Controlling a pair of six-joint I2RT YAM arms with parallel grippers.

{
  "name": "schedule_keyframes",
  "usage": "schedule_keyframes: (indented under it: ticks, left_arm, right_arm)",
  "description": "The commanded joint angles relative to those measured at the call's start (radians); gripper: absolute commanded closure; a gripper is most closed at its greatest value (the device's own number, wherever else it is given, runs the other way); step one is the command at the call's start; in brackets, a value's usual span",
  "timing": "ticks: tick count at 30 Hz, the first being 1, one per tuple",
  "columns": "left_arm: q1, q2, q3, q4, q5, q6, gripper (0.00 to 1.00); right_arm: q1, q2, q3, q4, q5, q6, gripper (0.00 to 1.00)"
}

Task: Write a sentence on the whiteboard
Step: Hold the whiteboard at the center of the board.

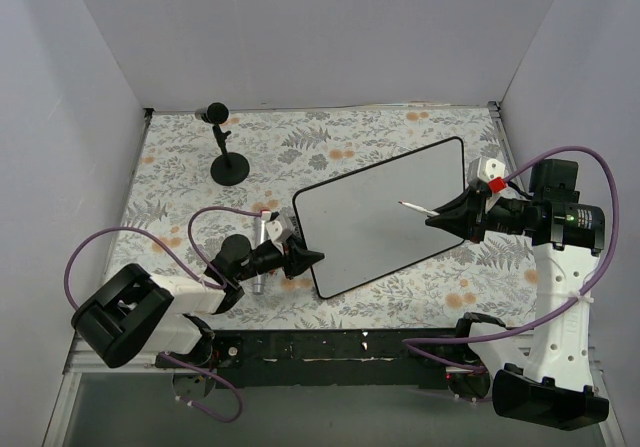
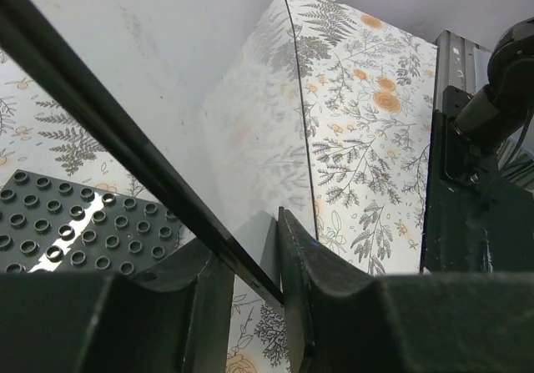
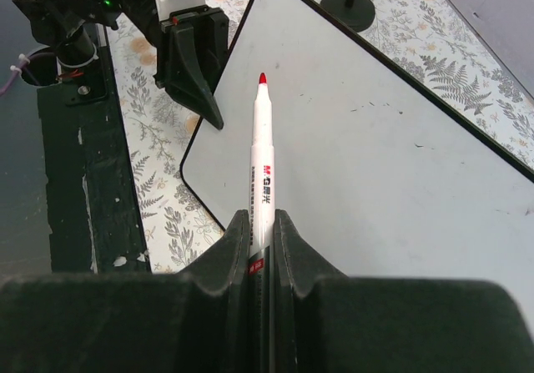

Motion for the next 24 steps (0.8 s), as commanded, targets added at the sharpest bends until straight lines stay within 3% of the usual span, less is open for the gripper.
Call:
schedule_keyframes:
  ticks: [1,24]
  left_arm:
    - [-0.003,-0.056,0.030,-0.011,-0.024,0.055,0.75]
    - [-0.003,-0.076,0.165,-0.119,-0.021,0.138,0.70]
  right_arm:
    - [0.002,-0.005,0.041,-0.015,-0.033,0.012,0.99]
    - [0.002,-0.019,0.018,-0.015,-0.024,0.005,0.99]
